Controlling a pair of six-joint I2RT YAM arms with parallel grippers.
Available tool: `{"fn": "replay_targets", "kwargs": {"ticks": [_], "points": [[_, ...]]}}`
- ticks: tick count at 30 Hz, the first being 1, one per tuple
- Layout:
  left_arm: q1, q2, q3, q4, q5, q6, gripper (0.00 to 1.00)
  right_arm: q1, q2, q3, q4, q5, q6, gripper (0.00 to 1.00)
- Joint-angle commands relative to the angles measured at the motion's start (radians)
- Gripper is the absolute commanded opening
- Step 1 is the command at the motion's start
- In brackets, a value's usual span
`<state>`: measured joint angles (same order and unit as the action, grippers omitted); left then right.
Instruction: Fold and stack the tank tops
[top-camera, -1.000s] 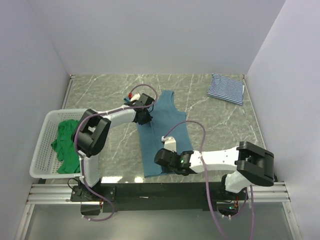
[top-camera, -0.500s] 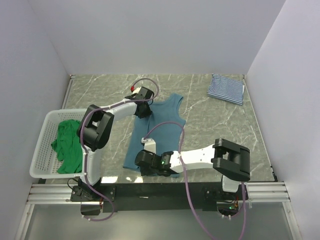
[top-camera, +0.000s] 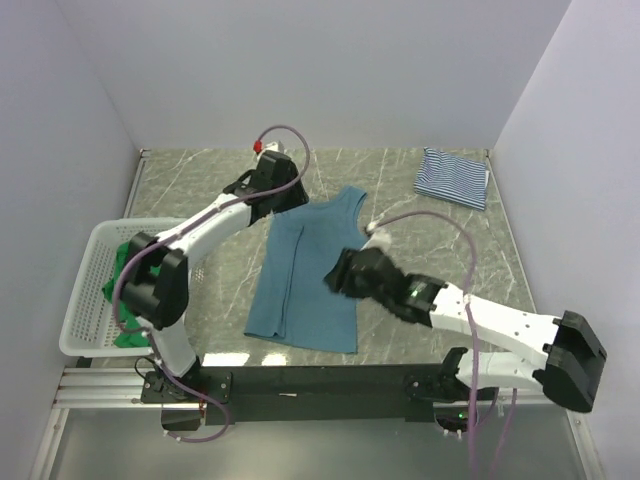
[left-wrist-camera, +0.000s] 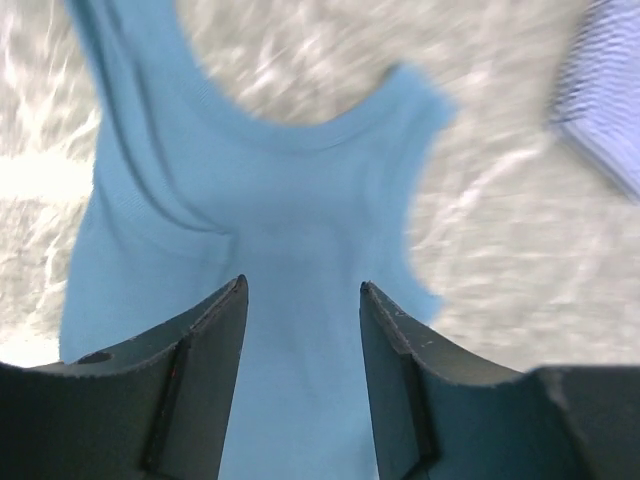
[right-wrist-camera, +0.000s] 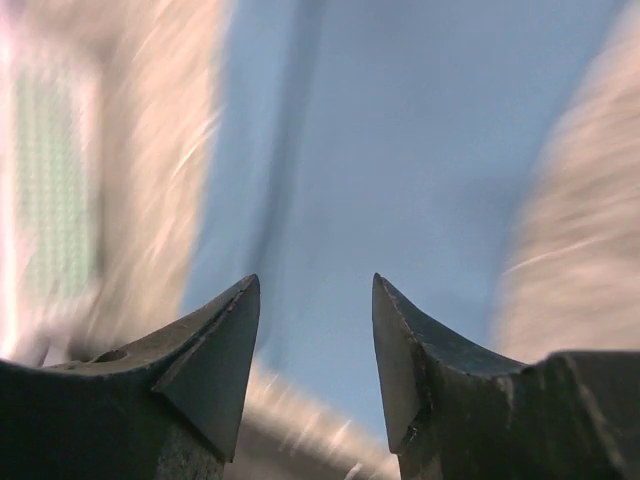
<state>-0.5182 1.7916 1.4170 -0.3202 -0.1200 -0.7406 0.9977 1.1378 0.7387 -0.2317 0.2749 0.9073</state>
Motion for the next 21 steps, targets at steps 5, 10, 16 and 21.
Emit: {"fn": "replay_targets", "kwargs": {"ticks": [5, 10, 16, 21], "points": [[-0.114, -0.242, -0.191, 0.084, -0.006, -0.069, 0.5, -0.433, 0.121, 0.065, -0.015, -0.109, -0.212, 0.54], [-0.281, -0.363, -0.386, 0.116, -0.084, -0.134, 0.46, -0.585, 0.322, 0.19, 0.002, -0.167, -0.291, 0.51], [-0.468, -0.448, -0.507, 0.122, -0.179, -0.219, 0.45, -0.607, 0.532, 0.344, 0.011, -0.215, -0.314, 0.49], [-0.595, -0.437, -0.553, 0.109, -0.227, -0.266, 0.45, -0.605, 0.642, 0.416, -0.012, -0.204, -0.309, 0.45]]}}
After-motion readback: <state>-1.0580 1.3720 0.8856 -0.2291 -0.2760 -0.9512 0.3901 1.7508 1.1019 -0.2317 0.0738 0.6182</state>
